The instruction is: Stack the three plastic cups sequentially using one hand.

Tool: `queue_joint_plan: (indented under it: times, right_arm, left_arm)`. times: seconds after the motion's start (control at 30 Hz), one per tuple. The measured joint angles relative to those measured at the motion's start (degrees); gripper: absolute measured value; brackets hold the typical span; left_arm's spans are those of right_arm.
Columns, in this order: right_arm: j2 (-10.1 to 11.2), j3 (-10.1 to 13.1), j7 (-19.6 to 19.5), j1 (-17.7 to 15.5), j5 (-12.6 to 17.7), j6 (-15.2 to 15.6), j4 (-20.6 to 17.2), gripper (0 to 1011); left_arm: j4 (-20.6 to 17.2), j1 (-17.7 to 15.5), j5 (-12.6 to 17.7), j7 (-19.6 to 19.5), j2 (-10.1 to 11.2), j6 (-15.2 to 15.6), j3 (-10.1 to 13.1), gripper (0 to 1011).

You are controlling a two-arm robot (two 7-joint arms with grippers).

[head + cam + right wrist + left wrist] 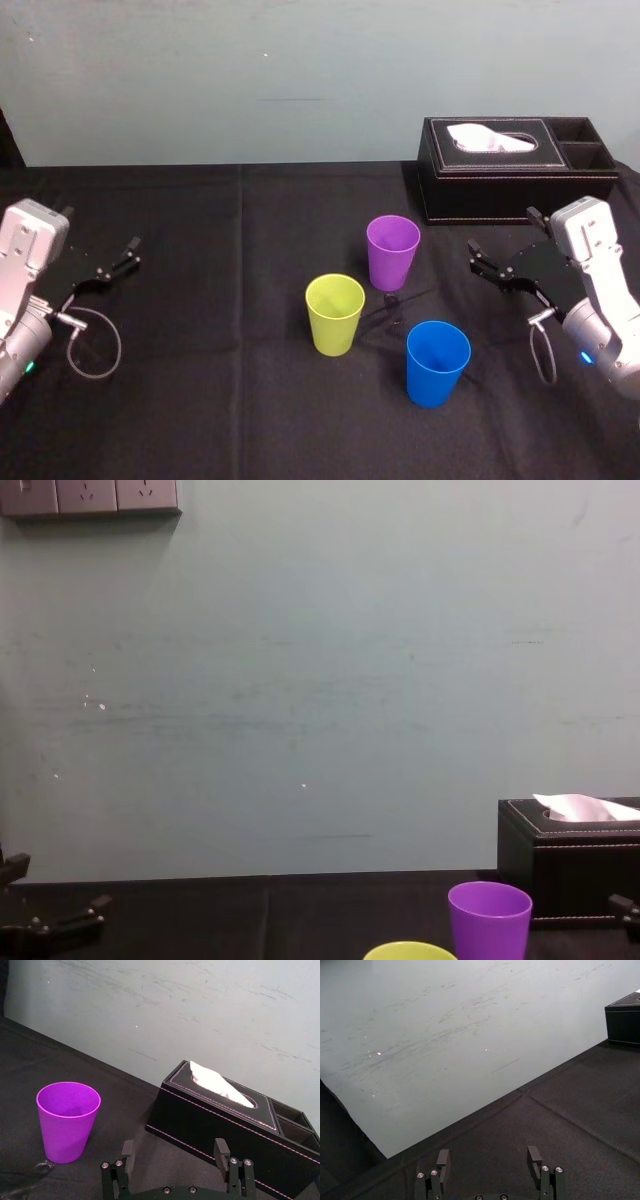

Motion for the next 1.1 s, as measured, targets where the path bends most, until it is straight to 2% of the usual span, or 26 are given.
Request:
queue_joint_plan:
  times: [1.1]
  right_arm:
    - [0.0,0.0,0.0,0.0,0.0,0.0,0.0,1004]
  left_arm:
    - [0.0,0.0,0.0,0.0,0.0,0.0,0.0,1010]
